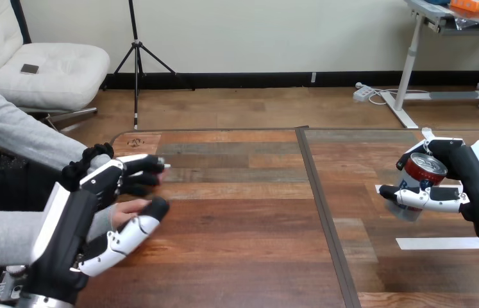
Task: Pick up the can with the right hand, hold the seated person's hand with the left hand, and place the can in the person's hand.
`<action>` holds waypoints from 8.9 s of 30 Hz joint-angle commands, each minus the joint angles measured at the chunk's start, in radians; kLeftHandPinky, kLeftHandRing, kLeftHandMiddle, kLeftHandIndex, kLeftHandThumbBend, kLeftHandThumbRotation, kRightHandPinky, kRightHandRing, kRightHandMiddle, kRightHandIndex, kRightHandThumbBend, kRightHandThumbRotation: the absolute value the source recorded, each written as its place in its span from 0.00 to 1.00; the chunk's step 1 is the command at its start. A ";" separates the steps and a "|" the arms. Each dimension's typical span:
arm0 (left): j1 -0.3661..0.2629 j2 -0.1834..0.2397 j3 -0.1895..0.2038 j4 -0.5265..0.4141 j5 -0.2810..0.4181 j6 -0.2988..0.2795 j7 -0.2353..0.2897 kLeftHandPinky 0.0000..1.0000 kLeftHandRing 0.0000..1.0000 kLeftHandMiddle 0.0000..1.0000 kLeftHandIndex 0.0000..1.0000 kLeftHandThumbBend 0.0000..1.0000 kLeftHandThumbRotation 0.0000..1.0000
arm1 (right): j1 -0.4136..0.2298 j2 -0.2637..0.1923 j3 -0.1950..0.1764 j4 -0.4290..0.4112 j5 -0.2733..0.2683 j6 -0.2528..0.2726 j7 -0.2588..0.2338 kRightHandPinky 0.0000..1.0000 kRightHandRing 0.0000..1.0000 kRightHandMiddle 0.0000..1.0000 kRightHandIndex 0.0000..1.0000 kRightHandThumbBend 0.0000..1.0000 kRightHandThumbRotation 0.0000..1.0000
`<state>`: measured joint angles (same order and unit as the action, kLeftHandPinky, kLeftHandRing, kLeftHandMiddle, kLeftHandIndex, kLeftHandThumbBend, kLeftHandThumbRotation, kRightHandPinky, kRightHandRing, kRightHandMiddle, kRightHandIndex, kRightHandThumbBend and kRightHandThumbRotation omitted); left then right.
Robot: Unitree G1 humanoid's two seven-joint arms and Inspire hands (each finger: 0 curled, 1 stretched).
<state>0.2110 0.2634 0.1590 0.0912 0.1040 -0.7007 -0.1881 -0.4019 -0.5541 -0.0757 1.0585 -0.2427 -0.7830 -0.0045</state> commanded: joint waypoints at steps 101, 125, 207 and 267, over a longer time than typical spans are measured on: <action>-0.231 0.488 -0.118 0.089 0.736 0.330 0.208 0.73 0.89 0.93 0.90 1.00 0.48 | -0.073 -0.019 0.001 -0.029 0.012 -0.011 0.011 0.29 0.33 0.40 0.46 0.69 0.00; -0.334 0.512 -0.229 0.240 0.752 0.345 0.205 0.78 0.92 0.95 0.90 1.00 0.47 | -0.075 -0.017 0.001 -0.030 0.020 -0.030 0.014 0.32 0.36 0.41 0.45 0.68 0.00; -0.570 0.539 -0.416 0.601 0.702 0.431 0.137 0.79 0.86 0.90 0.85 1.00 0.34 | -0.067 -0.022 -0.012 -0.039 0.048 -0.039 0.035 0.32 0.35 0.40 0.45 0.68 0.00; -0.579 0.542 -0.468 0.556 0.680 0.498 0.120 0.22 0.31 0.41 0.50 0.92 0.00 | -0.073 -0.024 -0.018 -0.031 0.066 -0.060 0.032 0.32 0.35 0.40 0.44 0.65 0.00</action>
<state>-0.3638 0.7782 -0.2836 0.6006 0.7262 -0.1576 -0.2268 -0.4019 -0.5540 -0.0698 1.0587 -0.2089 -0.8075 0.0382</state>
